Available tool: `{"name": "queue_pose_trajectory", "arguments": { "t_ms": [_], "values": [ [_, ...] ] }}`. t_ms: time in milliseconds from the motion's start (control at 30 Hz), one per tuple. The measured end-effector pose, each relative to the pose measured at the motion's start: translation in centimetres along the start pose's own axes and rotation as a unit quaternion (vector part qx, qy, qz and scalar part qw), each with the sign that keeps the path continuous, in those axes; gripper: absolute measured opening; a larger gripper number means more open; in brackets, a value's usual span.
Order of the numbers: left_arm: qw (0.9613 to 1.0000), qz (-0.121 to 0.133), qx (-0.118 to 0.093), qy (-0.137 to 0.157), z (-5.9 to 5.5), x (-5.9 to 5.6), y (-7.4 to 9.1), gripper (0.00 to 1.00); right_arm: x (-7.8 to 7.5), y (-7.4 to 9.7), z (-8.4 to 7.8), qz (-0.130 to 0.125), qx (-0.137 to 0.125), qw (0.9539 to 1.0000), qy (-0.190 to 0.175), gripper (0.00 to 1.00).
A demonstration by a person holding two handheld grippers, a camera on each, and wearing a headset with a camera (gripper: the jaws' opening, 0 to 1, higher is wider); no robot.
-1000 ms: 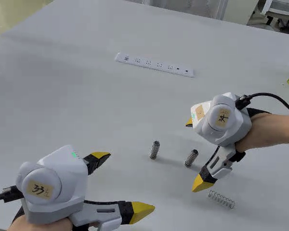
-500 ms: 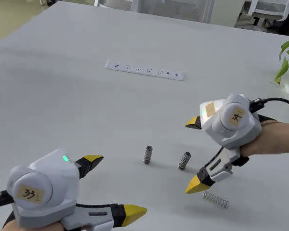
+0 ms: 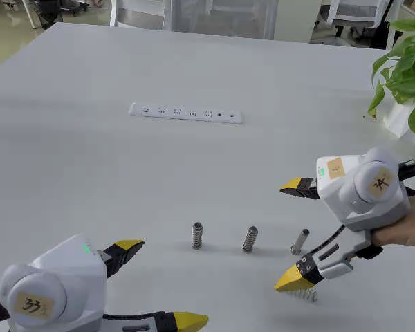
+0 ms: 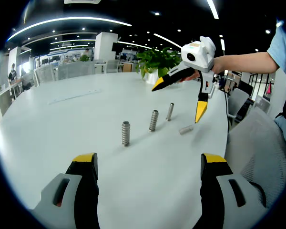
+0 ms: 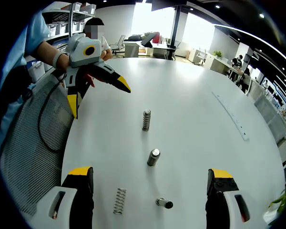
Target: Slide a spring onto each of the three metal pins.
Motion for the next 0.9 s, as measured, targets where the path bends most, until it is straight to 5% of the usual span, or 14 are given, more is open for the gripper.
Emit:
{"name": "queue_pose_trajectory", "arguments": {
  "t_ms": [467, 900],
  "values": [
    [0.9999, -0.008, 0.006, -0.01, 0.3, 0.3, -0.7, 0.86, 1.0, 2.8, -3.4, -0.038, -0.016, 0.9969, -0.066, 0.99],
    [0.9998, -0.016, 0.009, -0.004, 0.2, 0.8, -0.5, 0.86, 4.0, 5.2, -5.8, -0.074, -0.036, 0.9874, -0.135, 0.99]
  ]
}}
Point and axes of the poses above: the centre of the closed fingertips' face, and the gripper's own axes: y roughly backward along the fingers, x roughly to its left, z roughly out of its top, the point moved 8 cm from there along y, roughly backward along the fingers, and after that the axes turned 11 degrees about -z, right-handed, at the moved point
